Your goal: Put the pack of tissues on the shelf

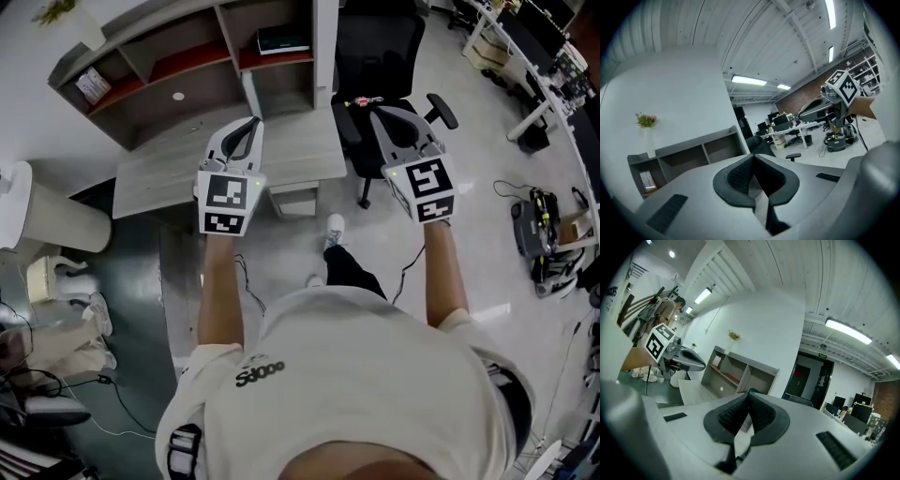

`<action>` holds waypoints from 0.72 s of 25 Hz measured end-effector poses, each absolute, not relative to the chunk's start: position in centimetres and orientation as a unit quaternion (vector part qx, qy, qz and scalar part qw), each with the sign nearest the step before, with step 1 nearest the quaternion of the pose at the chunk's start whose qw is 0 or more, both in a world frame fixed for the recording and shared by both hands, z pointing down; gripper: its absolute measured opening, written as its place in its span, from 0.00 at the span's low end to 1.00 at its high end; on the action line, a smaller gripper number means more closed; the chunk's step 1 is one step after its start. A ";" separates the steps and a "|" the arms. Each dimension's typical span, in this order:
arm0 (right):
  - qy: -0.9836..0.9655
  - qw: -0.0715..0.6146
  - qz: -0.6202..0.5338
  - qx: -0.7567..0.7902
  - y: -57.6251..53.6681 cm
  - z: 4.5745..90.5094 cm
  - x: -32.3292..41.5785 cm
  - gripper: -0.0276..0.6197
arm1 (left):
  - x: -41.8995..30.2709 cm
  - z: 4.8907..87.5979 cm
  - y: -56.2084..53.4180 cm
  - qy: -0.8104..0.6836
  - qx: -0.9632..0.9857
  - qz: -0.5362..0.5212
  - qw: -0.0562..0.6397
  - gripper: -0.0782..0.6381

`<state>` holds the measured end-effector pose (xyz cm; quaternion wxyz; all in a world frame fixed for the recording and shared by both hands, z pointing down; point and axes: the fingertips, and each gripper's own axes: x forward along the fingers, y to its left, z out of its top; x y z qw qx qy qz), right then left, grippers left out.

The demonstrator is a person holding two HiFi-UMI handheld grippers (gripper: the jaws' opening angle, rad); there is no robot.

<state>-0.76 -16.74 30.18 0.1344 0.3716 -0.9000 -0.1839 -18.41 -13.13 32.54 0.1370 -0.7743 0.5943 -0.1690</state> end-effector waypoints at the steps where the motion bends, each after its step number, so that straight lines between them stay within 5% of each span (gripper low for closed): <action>1: -0.901 0.132 -0.185 0.370 -16.5 30.1 -0.8 0.05 | -18.4 32.4 -12.9 0.595 -0.774 -0.168 0.139 0.13; 18: -0.902 0.128 -0.202 0.360 -15.8 28.4 -0.9 0.05 | -18.7 30.9 -11.6 0.606 -0.764 -0.164 0.148 0.13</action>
